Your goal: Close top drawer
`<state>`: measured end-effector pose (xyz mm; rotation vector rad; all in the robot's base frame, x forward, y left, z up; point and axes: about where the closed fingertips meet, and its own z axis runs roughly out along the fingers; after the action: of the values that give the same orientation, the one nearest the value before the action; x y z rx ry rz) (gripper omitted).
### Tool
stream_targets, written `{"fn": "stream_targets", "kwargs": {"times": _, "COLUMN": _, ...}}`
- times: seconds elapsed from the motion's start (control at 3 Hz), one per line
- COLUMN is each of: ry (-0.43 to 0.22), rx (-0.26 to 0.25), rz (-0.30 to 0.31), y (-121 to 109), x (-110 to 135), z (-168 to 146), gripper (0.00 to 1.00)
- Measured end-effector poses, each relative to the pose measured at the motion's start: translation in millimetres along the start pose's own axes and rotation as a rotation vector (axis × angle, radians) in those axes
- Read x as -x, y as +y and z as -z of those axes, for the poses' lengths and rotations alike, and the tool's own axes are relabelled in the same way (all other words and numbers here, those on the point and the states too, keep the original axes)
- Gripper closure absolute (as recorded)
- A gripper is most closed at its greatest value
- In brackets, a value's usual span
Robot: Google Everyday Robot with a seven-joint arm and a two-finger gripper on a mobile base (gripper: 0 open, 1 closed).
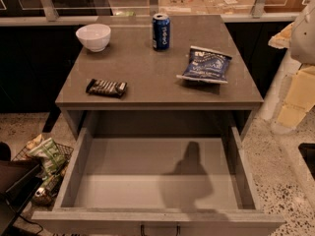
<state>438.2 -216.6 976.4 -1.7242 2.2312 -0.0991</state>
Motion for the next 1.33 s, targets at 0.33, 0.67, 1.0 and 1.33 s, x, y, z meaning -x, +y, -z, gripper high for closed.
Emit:
{"fn": "stream_targets", "kwargs": {"times": 0.33, "ry": 0.001, "rx": -0.003, "rz": 0.003, "y": 1.0, "x": -0.8, "z": -0.7, "gripper": 0.00}}
{"fn": "stream_targets", "kwargs": {"times": 0.67, "ry": 0.018, "rx": -0.035, "rz": 0.049, "y": 15.5, "x": -12.6, "z": -12.2, "gripper": 0.00}}
{"fn": "stream_targets", "kwargs": {"times": 1.0, "ry": 0.097, "rx": -0.087, "rz": 0.098, "y": 38.3, "x": -41.0, "z": -32.2, "gripper": 0.00}}
{"fn": "stream_targets", "kwargs": {"times": 1.33, "ry": 0.159, "rx": -0.101, "rz": 0.148, "y": 69.1, "x": -69.0, "z": -61.4, "gripper": 0.00}}
